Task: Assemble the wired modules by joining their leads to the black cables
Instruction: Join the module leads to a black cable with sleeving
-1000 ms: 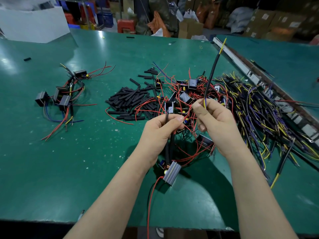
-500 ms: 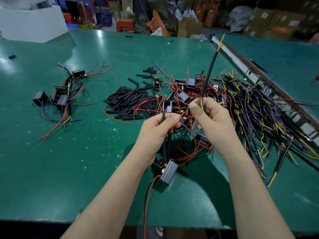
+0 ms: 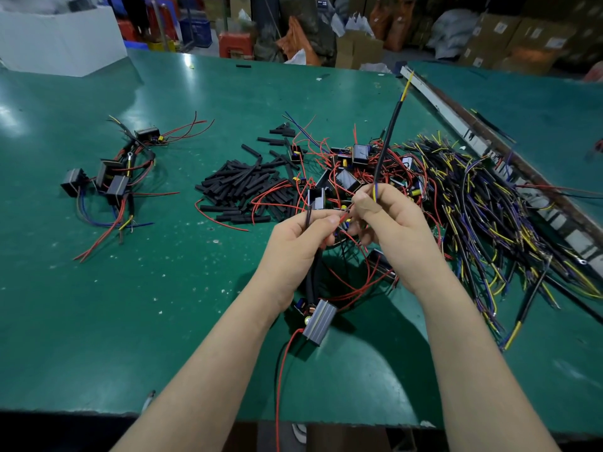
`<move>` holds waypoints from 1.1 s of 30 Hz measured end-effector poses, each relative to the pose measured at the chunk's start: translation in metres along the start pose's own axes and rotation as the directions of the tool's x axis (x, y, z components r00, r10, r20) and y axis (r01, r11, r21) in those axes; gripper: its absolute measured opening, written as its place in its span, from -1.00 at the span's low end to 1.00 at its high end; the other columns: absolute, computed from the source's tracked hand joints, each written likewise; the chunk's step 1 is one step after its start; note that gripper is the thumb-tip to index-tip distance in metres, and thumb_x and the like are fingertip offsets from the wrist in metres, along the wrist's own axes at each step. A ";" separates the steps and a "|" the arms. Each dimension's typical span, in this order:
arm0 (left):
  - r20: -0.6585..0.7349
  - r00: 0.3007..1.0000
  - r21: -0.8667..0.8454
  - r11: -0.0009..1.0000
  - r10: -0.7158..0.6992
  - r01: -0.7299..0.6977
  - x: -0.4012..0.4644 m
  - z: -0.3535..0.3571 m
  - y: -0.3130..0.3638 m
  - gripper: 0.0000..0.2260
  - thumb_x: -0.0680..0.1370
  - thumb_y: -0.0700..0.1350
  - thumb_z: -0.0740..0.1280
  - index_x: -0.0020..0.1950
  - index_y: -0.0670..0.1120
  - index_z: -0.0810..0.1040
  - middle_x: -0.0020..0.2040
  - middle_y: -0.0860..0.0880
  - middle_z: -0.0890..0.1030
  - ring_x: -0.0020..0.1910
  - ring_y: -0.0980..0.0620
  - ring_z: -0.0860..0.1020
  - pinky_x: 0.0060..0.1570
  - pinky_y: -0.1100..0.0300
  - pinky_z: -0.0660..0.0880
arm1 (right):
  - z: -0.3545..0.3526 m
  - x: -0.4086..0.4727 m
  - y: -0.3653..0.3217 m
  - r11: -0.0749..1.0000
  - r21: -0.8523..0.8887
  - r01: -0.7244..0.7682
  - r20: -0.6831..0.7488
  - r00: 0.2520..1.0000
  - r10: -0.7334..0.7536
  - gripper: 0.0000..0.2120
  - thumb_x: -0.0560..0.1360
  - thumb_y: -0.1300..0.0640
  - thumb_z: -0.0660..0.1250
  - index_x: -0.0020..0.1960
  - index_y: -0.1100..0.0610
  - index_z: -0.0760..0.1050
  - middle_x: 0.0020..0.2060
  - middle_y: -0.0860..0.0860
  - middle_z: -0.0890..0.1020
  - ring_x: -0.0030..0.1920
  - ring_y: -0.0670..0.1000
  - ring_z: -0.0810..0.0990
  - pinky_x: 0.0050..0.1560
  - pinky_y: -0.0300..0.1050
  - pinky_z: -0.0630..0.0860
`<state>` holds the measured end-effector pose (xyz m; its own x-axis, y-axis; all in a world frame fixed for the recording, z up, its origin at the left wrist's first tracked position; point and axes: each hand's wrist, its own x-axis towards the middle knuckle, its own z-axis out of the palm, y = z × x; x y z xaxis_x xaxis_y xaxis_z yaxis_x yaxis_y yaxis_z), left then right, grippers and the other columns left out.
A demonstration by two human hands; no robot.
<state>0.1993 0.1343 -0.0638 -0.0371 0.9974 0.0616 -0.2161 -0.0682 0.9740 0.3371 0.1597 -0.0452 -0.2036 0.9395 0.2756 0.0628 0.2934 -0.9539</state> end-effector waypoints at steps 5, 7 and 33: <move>-0.032 0.999 0.023 1.000 0.011 -0.010 0.000 0.001 -0.001 -0.82 0.56 -0.19 0.30 -0.18 -0.02 0.63 -0.44 0.15 0.45 -0.42 0.24 0.40 -0.33 0.44 0.36 | 0.000 0.000 -0.001 0.999 0.037 0.013 -0.005 1.000 -0.013 -0.86 0.63 0.18 0.18 -0.10 0.07 0.44 -0.34 -0.16 0.59 -0.34 -0.15 0.53 -0.39 -0.33 0.42; -0.032 0.999 0.029 0.999 0.020 -0.019 0.000 0.000 -0.001 -0.82 0.57 -0.19 0.30 -0.18 -0.01 0.64 -0.44 0.15 0.45 -0.42 0.23 0.39 -0.32 0.42 0.36 | 0.001 0.001 -0.001 0.999 0.046 -0.007 -0.006 1.000 0.007 -0.85 0.63 0.18 0.18 -0.10 0.08 0.43 -0.34 -0.16 0.60 -0.35 -0.16 0.54 -0.39 -0.33 0.41; 0.035 0.997 0.029 0.997 0.074 -0.075 -0.002 0.000 0.001 -0.73 0.57 -0.08 0.29 -0.28 0.07 0.67 -0.49 0.17 0.33 -0.46 0.19 0.25 -0.43 0.38 0.26 | 0.010 -0.002 -0.005 0.955 0.221 -0.199 0.057 0.980 0.191 -0.73 0.59 0.16 0.27 -0.27 -0.02 0.54 -0.33 -0.08 0.59 -0.32 -0.09 0.50 -0.35 -0.27 0.37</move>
<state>0.1989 0.1320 -0.0633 -0.0190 0.9899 0.1408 -0.1848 -0.1418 0.9725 0.3273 0.1550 -0.0418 -0.2430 0.9666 0.0814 -0.1154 0.0545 -0.9918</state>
